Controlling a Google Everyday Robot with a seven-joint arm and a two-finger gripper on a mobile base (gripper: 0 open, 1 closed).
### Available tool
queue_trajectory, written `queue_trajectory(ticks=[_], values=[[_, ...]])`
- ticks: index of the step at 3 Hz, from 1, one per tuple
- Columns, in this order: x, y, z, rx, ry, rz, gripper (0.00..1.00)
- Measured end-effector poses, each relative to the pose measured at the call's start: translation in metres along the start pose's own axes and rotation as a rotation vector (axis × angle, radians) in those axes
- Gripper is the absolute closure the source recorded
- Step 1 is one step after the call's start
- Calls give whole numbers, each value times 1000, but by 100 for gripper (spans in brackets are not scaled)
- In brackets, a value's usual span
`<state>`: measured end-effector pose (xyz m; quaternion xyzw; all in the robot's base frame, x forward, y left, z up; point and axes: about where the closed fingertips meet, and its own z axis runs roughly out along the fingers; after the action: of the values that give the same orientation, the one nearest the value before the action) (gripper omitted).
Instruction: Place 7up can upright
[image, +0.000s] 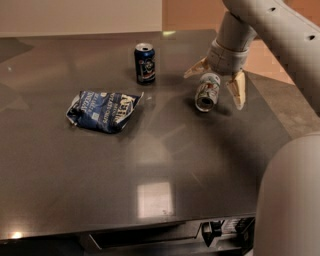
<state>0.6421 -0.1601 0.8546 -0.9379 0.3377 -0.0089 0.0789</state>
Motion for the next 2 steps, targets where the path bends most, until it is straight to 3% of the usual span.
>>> queue_trajectory(ticks=[2], values=[[-3, -1, 8, -9, -8, -105, 42]])
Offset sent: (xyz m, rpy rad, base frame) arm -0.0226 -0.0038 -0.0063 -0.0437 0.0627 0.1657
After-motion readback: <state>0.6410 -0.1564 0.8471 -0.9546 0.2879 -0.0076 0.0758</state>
